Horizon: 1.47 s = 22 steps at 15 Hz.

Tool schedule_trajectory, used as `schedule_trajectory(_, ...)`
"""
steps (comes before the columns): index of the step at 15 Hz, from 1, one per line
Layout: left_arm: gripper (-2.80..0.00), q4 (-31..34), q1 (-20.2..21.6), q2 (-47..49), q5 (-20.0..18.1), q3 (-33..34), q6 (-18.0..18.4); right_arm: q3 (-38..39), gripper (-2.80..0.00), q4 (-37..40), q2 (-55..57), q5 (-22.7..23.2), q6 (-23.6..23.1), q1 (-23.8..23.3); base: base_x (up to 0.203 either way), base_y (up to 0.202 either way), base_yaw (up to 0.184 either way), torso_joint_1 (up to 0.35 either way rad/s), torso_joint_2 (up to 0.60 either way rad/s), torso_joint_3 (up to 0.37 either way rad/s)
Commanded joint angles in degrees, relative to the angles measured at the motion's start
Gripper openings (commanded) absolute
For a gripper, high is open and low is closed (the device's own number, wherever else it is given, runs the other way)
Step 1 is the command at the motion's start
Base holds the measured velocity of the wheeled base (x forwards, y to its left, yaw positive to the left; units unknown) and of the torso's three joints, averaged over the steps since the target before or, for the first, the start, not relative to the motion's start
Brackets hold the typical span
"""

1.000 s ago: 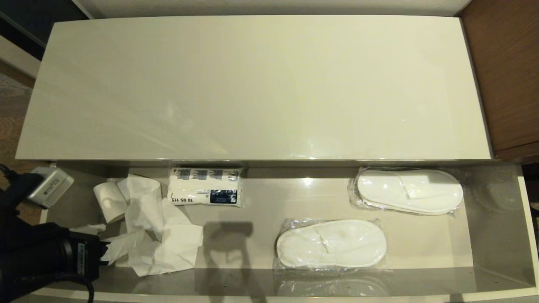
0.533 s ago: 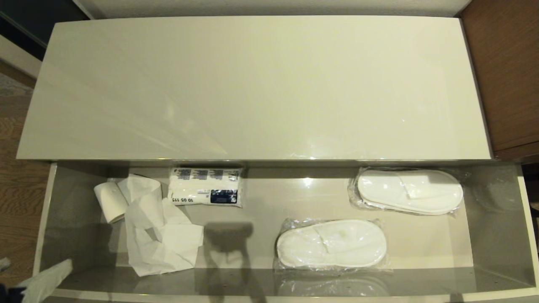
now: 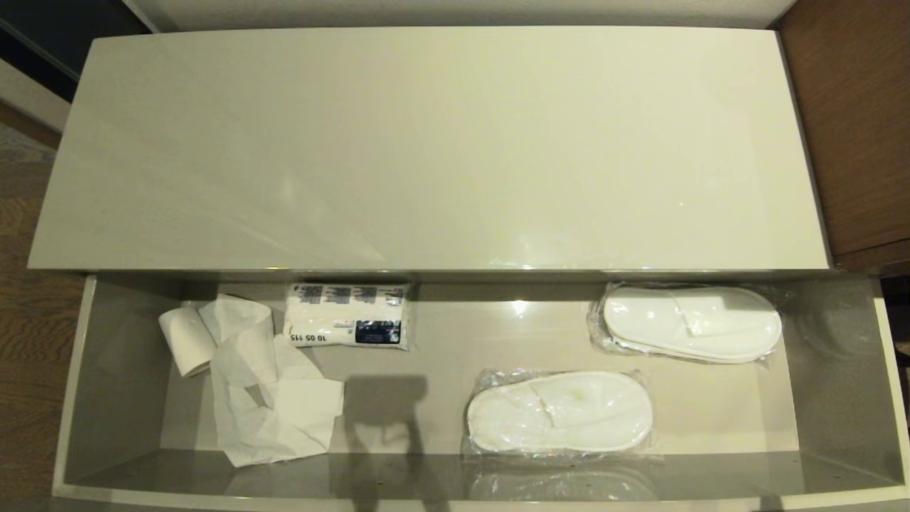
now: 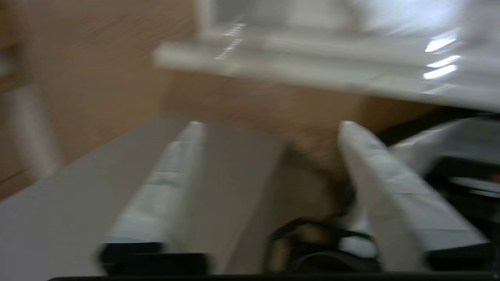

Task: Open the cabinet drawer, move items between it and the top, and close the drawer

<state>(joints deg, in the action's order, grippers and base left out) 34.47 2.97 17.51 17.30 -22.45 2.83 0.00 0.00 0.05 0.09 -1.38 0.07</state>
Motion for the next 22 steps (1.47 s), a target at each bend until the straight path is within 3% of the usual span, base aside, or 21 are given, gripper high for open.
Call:
schedule_trajectory(1, -2.8, -0.2, 0.4, -1.7, 5.7, 3.4, 0.5, 0.1, -2.8, 0.0, 0.0, 0.0, 0.0, 0.0, 0.0, 0.0, 0.0, 0.0, 0.0, 0.0)
schedule_trajectory(3, -2.8, -0.8, 0.4, -1.8, 5.8, 3.5, 0.5, 0.1, -2.8, 0.0, 0.0, 0.1, 0.0, 0.0, 0.0, 0.0, 0.0, 0.0, 0.0, 0.0)
schedule_trajectory(4, -2.8, -4.3, 0.2, -2.1, 5.7, 3.5, 0.1, 0.1, -2.8, 0.0, 0.0, 0.1, 0.1, 0.0, 0.0, 0.0, 0.0, 0.0, 0.0, 0.0)
schedule_trajectory(6, -2.8, -3.9, -0.3, -3.2, 2.7, -2.3, -0.6, 0.1, -2.8, 0.0, 0.0, 0.1, 0.0, 0.0, 0.0, 0.0, 0.0, 0.0, 0.0, 0.0)
schedule_trajectory(7, -2.8, -2.0, -0.5, -3.7, 0.3, -4.5, -1.5, 0.1, -2.8, -0.1, 0.0, 0.1, 0.1, 0.0, 0.091, 0.0, 0.003, 0.002, 0.0, 0.002)
schedule_trajectory(10, -2.8, 11.5, -1.3, -6.8, -9.5, -11.4, -5.0, 0.1, -2.8, -0.1, 0.0, 0.1, 0.1, 0.0, 0.185, 0.0, 0.0, 0.002, 0.0, 0.003)
schedule_trajectory(11, -2.8, 15.5, -1.7, -10.6, -13.0, -11.5, -5.7, 0.1, -2.8, -0.1, 0.0, 0.1, 0.0, 0.0, 0.194, 0.0, -0.001, 0.002, 0.0, 0.002)
schedule_trajectory(14, -2.8, 17.0, -2.5, -17.4, -16.3, -6.0, -7.0, 0.1, -2.8, -0.1, 0.0, 0.3, -0.3, -0.1, 0.171, 0.0, 0.0, 0.005, 0.0, 0.0)
schedule_trajectory(15, -2.8, 12.0, -2.6, -17.4, -12.2, -2.0, -7.0, 0.1, -2.8, -0.1, 0.0, 0.3, -0.3, 0.0, 0.056, 0.0, 0.006, 0.004, 0.0, 0.004)
schedule_trajectory(17, -2.8, -6.0, -2.7, -17.4, -1.8, 7.2, -6.5, 0.1, -2.8, -0.1, 0.0, 0.3, -0.3, 0.0, 0.0, 0.0, 0.0, 0.0, 0.0, 0.0)
schedule_trajectory(18, -2.8, -10.1, -2.7, -17.4, 1.4, 9.2, -6.2, 0.1, -2.8, -0.2, 0.0, 0.3, -0.3, 0.0, 0.0, 0.0, 0.0, 0.0, 0.0, 0.0)
schedule_trajectory(20, -2.8, -28.7, -2.7, -17.4, -1.3, 16.4, -5.6, 0.1, -2.8, -0.1, 0.0, 0.3, -0.1, 0.0, 0.0, 0.0, 0.0, 0.0, 0.0, 0.0)
schedule_trajectory(21, -2.8, -35.9, -2.7, -17.5, -6.9, 19.2, -5.6, 0.1, -2.8, -0.2, 0.0, 0.3, -0.1, 0.0, 0.0, 0.0, 0.0, 0.0, 0.0, 0.0)
schedule_trajectory(22, -2.8, -38.8, -2.7, -17.4, -12.3, 20.9, -5.4, 0.1, -2.8, -0.2, 0.0, 0.3, -0.1, 0.0, 0.0, 0.0, 0.0, 0.0, 0.0, 0.0)
